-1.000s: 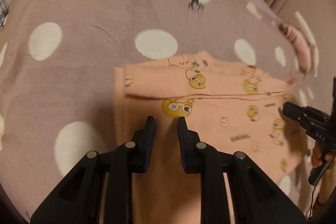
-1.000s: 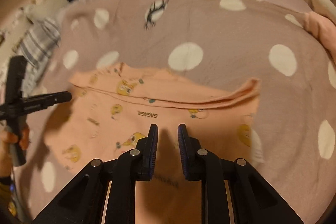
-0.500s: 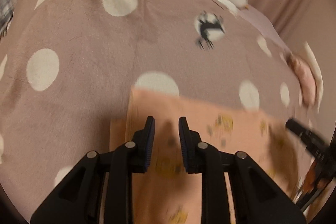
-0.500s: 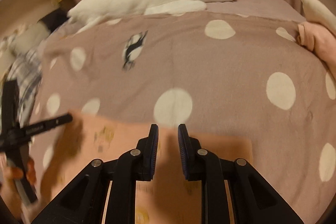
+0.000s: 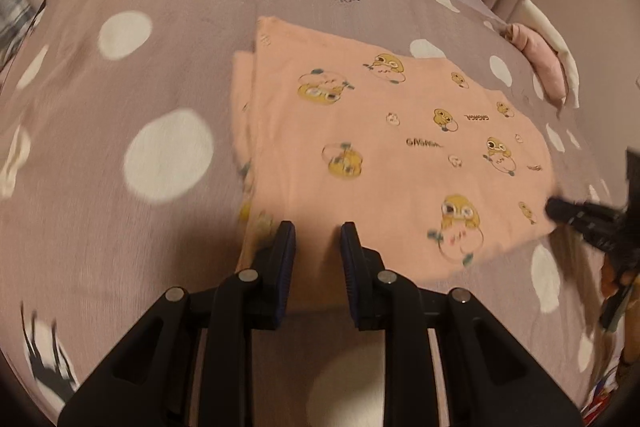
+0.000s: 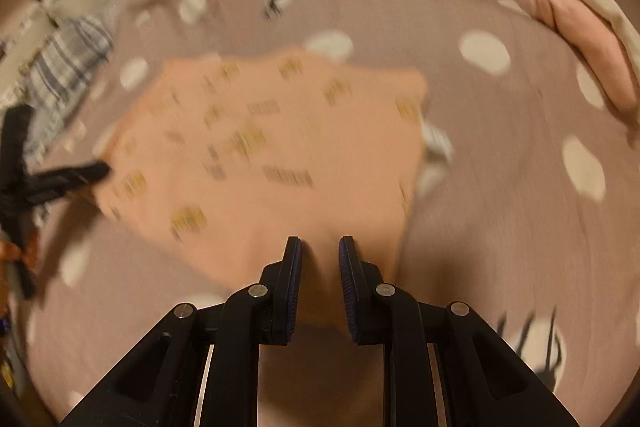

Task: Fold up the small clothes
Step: 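Withdraw both open tools from the folded pink garment, then grasp the garment side edge with the left tool and fold it inward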

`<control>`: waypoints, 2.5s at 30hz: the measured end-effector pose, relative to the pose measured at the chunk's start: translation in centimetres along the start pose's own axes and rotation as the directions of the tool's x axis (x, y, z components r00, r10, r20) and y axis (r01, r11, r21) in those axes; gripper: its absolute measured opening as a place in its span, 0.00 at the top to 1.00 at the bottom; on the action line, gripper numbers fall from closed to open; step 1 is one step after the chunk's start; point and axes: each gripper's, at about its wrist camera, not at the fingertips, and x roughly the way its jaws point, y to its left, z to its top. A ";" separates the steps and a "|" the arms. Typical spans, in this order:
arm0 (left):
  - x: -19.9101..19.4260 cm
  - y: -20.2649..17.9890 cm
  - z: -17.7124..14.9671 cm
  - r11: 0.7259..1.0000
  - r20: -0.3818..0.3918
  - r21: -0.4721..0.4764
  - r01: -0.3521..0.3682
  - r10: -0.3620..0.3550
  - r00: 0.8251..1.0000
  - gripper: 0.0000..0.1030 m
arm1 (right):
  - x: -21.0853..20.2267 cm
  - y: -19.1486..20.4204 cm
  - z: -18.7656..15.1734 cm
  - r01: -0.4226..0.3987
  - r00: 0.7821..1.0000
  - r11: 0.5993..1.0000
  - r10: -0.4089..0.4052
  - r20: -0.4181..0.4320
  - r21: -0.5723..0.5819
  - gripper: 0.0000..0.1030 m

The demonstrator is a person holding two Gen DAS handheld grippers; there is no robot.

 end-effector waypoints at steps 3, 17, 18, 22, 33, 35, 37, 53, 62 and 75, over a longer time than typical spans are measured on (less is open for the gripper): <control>-0.9 0.3 -1.3 1.000 -0.014 -0.025 -0.002 0.002 1.000 0.78 | -0.5 -0.2 -0.7 0.006 1.000 1.000 -0.006 0.016 0.010 0.79; -4.9 4.8 -4.1 0.955 -0.010 -0.290 0.060 -0.065 0.998 0.44 | -5.7 -0.2 -3.7 -0.072 0.993 0.987 0.058 0.100 0.143 0.78; -4.7 5.0 -4.0 0.944 -0.006 -0.316 0.096 -0.103 0.995 0.42 | -5.8 0.1 -3.6 -0.086 0.991 0.986 0.071 0.109 0.142 0.77; -3.6 5.8 -3.2 0.887 0.027 -0.410 0.213 -0.221 0.975 0.37 | -6.1 1.9 -3.0 -0.144 0.982 0.983 0.127 0.138 0.117 0.76; 0.2 5.8 0.0 0.799 0.077 -0.477 0.367 -0.377 0.923 0.37 | -4.1 5.0 -1.1 -0.237 0.962 0.969 0.226 0.152 0.062 0.76; 0.9 5.4 0.9 0.803 0.076 -0.469 0.368 -0.378 0.923 0.37 | -3.6 5.2 -0.7 -0.243 0.961 0.968 0.231 0.149 0.062 0.76; 1.7 5.2 2.0 0.798 0.080 -0.471 0.375 -0.385 0.919 0.37 | -2.8 5.5 0.1 -0.245 0.961 0.968 0.235 0.148 0.059 0.76; 1.9 2.2 5.6 0.905 0.025 -0.322 0.280 -0.287 0.958 0.89 | 7.3 9.9 12.8 -0.103 0.990 0.995 0.100 0.100 0.020 0.81; 1.7 0.2 6.2 0.938 0.012 -0.242 0.248 -0.253 0.967 0.89 | 8.6 10.3 12.2 -0.077 0.997 0.997 0.077 -0.006 0.026 0.84; 0.7 -3.0 7.5 0.959 0.003 -0.181 0.220 -0.224 0.975 0.89 | 2.3 12.5 1.9 -0.189 0.981 0.974 0.182 -0.069 -0.127 0.84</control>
